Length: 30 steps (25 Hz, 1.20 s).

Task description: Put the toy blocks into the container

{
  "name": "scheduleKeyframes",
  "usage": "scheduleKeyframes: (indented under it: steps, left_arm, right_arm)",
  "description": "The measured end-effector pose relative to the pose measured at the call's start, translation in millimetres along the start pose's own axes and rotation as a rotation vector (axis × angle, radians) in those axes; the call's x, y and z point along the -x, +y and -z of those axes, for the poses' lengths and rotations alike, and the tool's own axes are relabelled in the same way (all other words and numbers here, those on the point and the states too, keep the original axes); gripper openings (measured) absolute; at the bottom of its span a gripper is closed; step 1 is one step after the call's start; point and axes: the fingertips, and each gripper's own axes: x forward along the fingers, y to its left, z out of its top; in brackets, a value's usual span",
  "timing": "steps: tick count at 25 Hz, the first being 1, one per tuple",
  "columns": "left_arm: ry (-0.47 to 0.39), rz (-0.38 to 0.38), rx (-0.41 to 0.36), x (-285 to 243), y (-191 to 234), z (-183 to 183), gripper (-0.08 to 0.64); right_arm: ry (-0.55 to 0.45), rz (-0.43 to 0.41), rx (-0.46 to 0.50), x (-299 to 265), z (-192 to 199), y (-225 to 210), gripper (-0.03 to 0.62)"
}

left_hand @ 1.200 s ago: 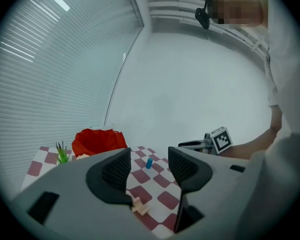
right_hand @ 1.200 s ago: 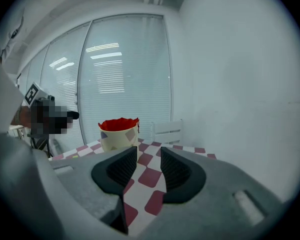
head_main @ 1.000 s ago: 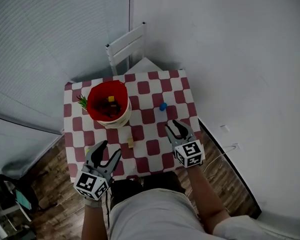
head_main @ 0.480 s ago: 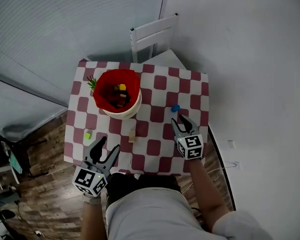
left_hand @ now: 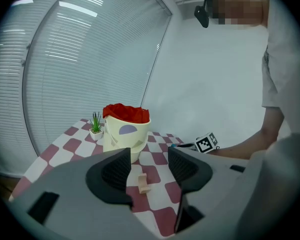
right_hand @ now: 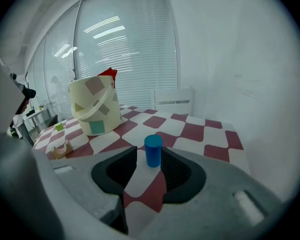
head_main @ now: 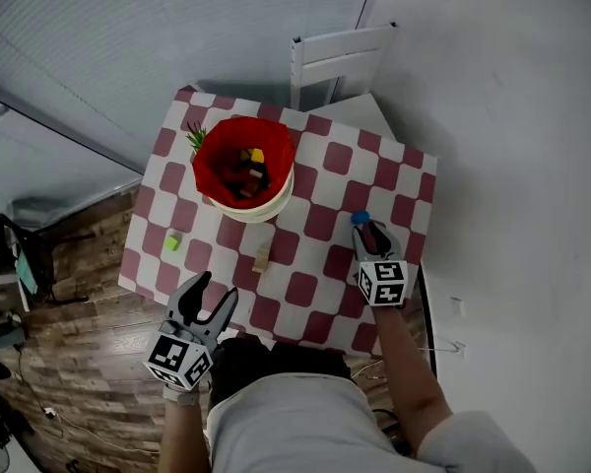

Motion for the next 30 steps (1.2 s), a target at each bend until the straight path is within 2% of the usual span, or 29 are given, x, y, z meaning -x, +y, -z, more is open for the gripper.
scheduleKeyframes:
  steps: [10, 18, 30]
  left_arm:
    - [0.003, -0.077, 0.042, -2, -7, 15, 0.219]
    - [-0.011, -0.116, 0.064, 6, -8, 22, 0.219]
    - [-0.041, -0.107, 0.052, 25, 5, 19, 0.219]
  right_arm:
    - [0.029, -0.047, 0.016, -31, 8, -8, 0.137]
    - [0.024, -0.041, 0.037, -38, 2, -11, 0.135]
    - [-0.019, -0.075, 0.067, -24, -29, 23, 0.135]
